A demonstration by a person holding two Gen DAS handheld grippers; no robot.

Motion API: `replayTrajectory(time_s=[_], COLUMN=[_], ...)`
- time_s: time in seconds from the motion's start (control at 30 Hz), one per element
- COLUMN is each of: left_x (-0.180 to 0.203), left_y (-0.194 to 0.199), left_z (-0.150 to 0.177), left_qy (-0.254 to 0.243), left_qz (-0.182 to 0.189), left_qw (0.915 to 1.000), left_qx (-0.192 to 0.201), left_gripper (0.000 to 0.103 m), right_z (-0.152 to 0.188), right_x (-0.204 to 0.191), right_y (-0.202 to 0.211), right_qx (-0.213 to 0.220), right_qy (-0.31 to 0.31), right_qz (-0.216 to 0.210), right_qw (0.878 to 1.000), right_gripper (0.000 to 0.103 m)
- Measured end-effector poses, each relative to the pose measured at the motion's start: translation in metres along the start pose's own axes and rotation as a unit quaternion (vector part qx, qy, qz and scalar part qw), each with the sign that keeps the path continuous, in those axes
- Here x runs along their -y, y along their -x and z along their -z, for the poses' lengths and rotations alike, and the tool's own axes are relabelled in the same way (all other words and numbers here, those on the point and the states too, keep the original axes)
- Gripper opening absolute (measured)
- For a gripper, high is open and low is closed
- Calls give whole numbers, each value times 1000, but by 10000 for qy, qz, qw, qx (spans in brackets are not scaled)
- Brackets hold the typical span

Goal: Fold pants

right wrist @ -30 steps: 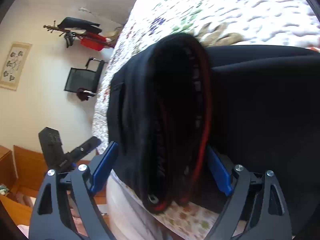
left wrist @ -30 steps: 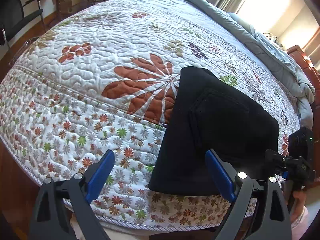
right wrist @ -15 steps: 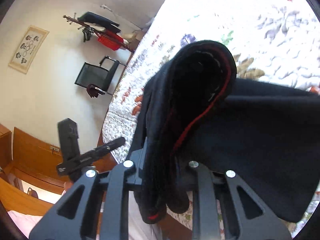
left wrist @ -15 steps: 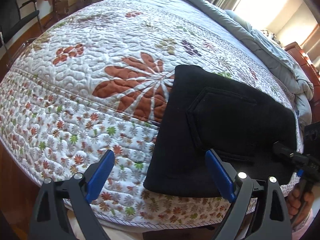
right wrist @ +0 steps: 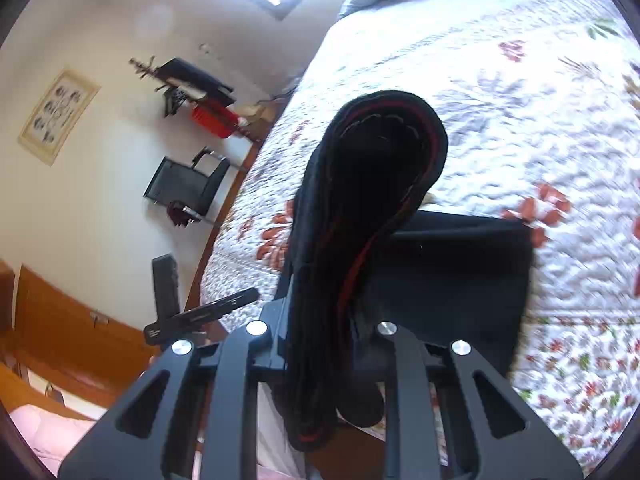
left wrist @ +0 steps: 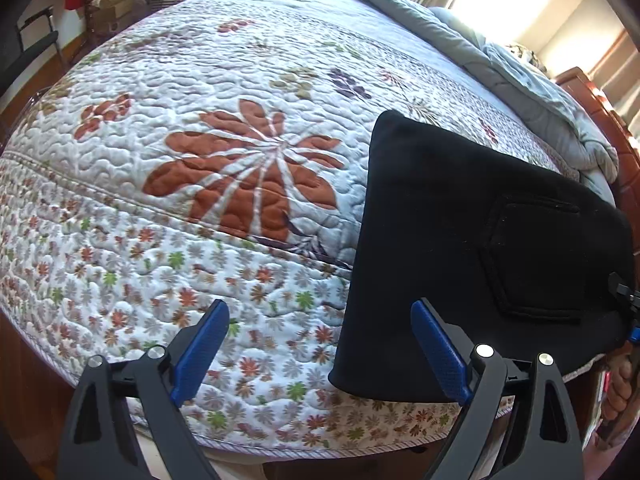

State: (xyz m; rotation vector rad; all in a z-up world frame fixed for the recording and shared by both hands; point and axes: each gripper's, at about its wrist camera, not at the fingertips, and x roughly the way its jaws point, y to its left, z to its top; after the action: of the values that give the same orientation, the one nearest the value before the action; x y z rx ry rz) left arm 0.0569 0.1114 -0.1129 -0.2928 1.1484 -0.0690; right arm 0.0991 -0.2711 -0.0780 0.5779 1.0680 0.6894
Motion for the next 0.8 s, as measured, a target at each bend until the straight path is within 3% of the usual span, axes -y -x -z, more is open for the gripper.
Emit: replayTrajectory(time_s=[0.27, 0.43, 0.57, 0.7, 0.8], left_x=[15, 18, 20, 19, 16], left_y=[-15, -35, -40, -42, -61], left_z=[4, 2, -10, -37, -61], left_qy=[-224, -217, -294, -340, -262], left_qz=[1, 8, 171, 386, 679], left_qw=[9996, 9991, 9986, 9980, 9954], left_qx=[-146, -374, -410, -374, -616], left_gripper=[93, 93, 93, 93, 93], right_z=[30, 46, 37, 20, 3], right_x=[73, 87, 62, 37, 39], right_y=[-24, -41, -45, -42, -45], right_qx=[-194, -262, -359, -216, -104], right_qy=[-729, -826, -645, -350, -389], right_qz=[890, 980, 1109, 1166, 1117], right_qw=[9932, 9914, 9911, 9923, 9929], right_gripper=[16, 22, 36, 63, 64])
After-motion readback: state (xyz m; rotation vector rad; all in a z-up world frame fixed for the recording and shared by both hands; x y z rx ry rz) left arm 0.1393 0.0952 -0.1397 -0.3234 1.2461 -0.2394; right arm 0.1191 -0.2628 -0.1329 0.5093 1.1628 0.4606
